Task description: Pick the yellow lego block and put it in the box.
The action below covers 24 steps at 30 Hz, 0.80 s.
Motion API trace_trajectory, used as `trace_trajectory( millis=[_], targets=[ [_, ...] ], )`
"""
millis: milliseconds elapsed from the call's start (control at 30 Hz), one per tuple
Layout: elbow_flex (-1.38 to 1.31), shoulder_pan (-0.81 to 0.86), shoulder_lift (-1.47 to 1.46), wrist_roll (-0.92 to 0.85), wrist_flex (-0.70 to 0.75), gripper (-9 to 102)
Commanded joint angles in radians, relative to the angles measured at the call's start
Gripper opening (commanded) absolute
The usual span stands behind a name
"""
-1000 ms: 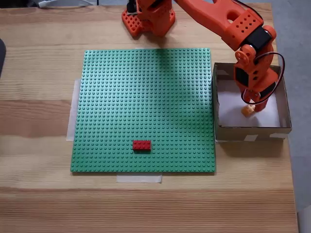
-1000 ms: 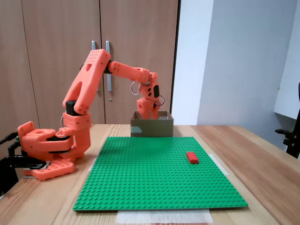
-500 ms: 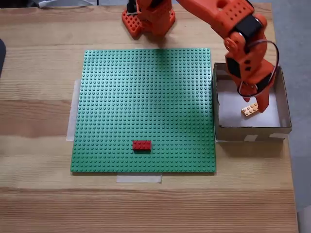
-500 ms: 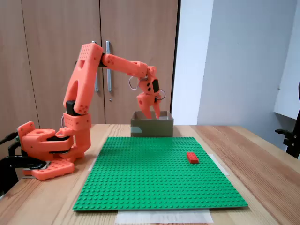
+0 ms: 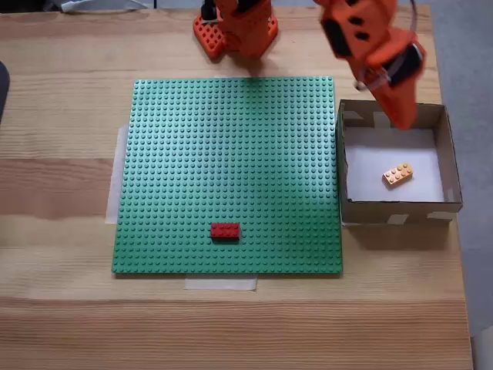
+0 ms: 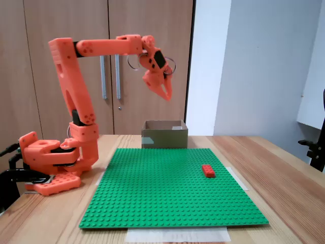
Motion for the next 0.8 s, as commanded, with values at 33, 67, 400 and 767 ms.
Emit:
trace_trajectory(
  millis=[33, 67, 400, 767],
  targets=[
    [0.141, 0.043, 0.255, 0.009, -0.095, -1],
    [0.184, 0.064, 0.305, -0.003, -0.107, -1],
    [0.414, 0.344, 0.531, -0.067, -0.224, -1],
    [0.793, 0.68, 0.816, -0.089, -0.394, -1]
  ],
)
